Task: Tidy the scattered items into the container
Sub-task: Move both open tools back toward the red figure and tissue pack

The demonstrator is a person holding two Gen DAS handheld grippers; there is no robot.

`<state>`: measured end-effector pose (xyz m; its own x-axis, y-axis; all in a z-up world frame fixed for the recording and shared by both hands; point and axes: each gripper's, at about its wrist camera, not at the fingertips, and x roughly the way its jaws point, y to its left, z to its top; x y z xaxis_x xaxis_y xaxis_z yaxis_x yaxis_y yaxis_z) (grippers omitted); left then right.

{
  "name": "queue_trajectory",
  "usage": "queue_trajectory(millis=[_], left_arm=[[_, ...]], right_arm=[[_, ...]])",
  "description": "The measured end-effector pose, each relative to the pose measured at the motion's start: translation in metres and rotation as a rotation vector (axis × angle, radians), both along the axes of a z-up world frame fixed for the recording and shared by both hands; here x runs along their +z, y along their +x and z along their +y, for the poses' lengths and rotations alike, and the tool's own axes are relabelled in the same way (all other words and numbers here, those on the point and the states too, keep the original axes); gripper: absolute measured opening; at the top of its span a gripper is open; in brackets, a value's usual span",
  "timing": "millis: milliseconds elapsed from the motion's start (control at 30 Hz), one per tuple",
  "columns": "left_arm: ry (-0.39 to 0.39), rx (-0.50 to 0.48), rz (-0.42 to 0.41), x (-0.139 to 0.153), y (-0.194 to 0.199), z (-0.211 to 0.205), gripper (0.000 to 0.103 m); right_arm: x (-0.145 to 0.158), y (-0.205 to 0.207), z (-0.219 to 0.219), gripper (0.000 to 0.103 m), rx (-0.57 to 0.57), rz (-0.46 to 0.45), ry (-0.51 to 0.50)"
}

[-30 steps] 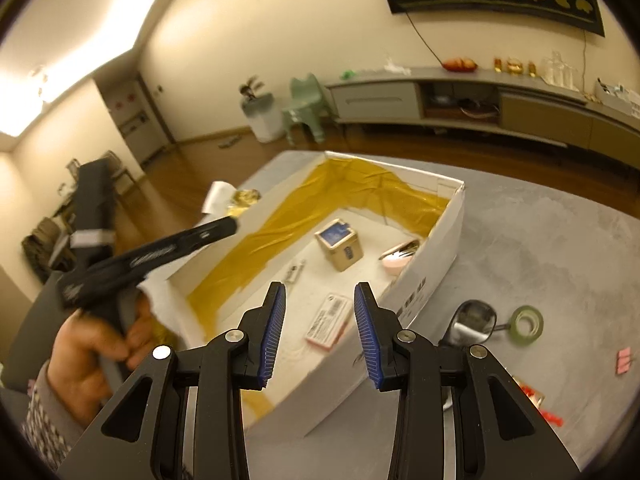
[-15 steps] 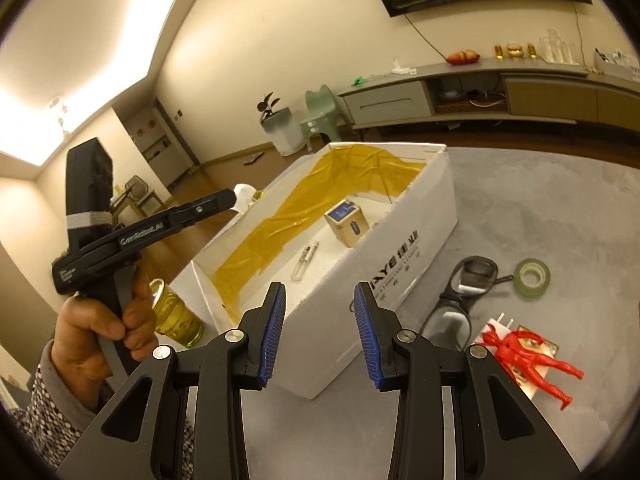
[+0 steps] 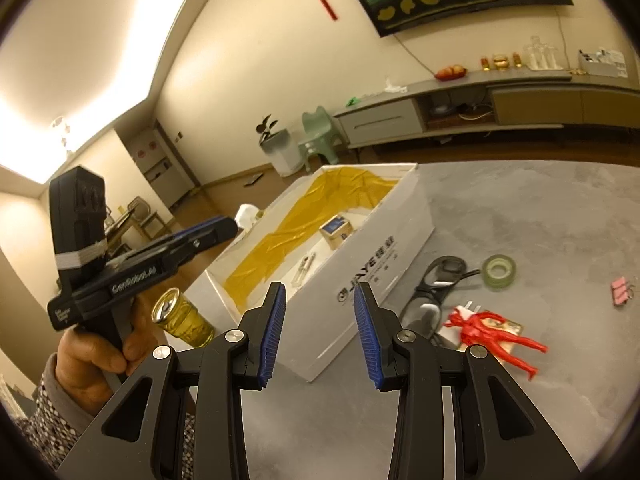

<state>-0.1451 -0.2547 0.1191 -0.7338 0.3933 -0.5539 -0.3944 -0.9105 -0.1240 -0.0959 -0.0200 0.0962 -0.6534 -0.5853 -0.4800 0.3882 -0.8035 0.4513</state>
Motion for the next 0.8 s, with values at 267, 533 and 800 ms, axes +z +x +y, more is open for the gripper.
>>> queue_trajectory(millis=[267,533,800], left_arm=[[-0.007,-0.131,0.016,-0.002,0.024,0.051,0.028],[-0.095,-0.216,-0.078,-0.045,0.021,0.121,0.037],[-0.163,-0.158,-0.196,-0.103,-0.006,0.148,0.041]], right_arm=[[-0.005,0.006,0.051,0.039,-0.133,-0.028,-0.018],[-0.04,-0.014,0.078,0.039,-0.258,-0.168,0.076],[-0.058,-0.036,0.066,0.05,-0.143,-0.183,0.285]])
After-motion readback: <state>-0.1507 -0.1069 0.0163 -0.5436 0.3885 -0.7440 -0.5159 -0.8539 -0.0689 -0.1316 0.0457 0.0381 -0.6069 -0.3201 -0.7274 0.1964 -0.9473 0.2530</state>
